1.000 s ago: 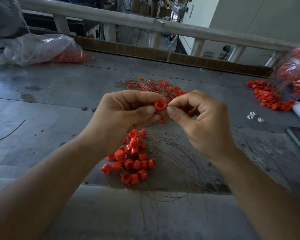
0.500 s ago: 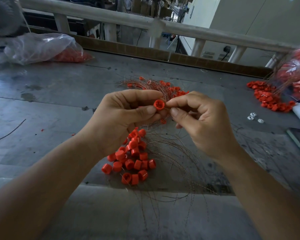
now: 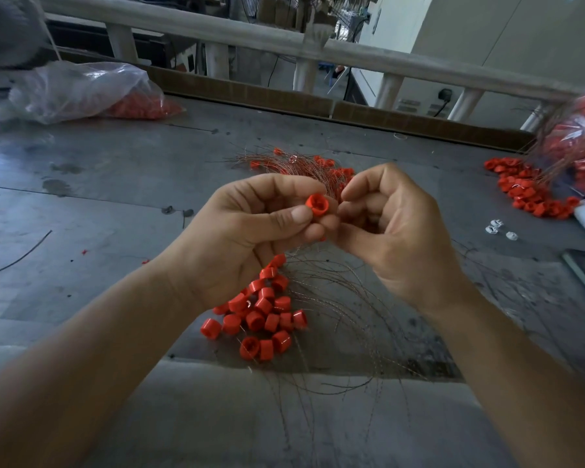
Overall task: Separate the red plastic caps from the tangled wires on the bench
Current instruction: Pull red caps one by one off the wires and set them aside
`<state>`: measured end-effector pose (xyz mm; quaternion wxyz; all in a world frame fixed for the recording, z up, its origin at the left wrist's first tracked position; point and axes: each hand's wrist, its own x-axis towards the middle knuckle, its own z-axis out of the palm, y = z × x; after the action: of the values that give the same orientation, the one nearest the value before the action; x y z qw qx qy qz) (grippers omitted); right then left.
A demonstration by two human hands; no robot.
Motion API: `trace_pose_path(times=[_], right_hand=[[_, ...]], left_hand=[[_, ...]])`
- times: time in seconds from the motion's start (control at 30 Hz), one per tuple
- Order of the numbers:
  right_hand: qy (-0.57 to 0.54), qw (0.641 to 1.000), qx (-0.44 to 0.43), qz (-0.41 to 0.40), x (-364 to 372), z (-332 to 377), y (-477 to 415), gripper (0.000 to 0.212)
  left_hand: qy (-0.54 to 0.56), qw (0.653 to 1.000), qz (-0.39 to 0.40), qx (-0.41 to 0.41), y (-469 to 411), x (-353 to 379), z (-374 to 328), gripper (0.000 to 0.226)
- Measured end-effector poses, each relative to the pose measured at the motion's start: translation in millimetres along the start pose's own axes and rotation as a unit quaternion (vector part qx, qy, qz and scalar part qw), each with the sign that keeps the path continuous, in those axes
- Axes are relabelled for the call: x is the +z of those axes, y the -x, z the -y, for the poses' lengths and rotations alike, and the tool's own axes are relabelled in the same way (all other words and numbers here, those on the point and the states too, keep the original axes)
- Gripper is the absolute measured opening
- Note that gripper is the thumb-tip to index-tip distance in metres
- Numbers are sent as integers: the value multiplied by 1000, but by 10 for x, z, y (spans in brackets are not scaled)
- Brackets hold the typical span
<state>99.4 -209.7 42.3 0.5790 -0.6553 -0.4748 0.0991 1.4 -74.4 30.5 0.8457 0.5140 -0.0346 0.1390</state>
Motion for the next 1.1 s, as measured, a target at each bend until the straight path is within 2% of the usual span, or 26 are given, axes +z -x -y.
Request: trace_pose_path(times=[0.07, 0.2, 0.33, 0.43, 0.53, 0.6, 0.7, 0.8, 0.87, 0.97, 1.1], right_hand=[[18, 1000, -15, 6, 13, -21, 3, 32], [40, 999, -15, -2, -58, -60, -43, 23], [67, 989, 22, -129, -333, -240, -193, 14], [144, 966, 65, -204, -534, -471, -280, 19], [284, 938, 131, -152, -579, -671, -297, 5], [357, 916, 149, -103, -555, -766, -293, 17], [404, 903, 143, -21, -478, -811, -329, 35], [444, 884, 138, 46, -421, -855, -359, 43], [463, 873, 145, 48, -411, -883, -361, 39], [440, 887, 142, -9, -428, -873, -348, 21], [431, 891, 138, -21, -434, -852, -345, 4]], left_hand=[[8, 1000, 6, -14, 3, -5, 2, 20], [32, 999, -17, -19, -11, -15, 12, 18], [46, 996, -73, -7, -23, -4, 17, 20], [61, 993, -101, -4, -27, 12, 20, 21], [58, 993, -105, -7, -21, 33, 27, 20], [55, 993, -100, -11, -14, 45, 29, 20], [55, 994, -94, -14, -11, 53, 25, 20], [56, 994, -92, -16, -13, 59, 24, 20], [55, 994, -92, -16, -11, 61, 18, 20], [54, 994, -92, -17, -5, 65, 7, 20], [57, 994, -94, -19, -4, 65, -9, 20]])
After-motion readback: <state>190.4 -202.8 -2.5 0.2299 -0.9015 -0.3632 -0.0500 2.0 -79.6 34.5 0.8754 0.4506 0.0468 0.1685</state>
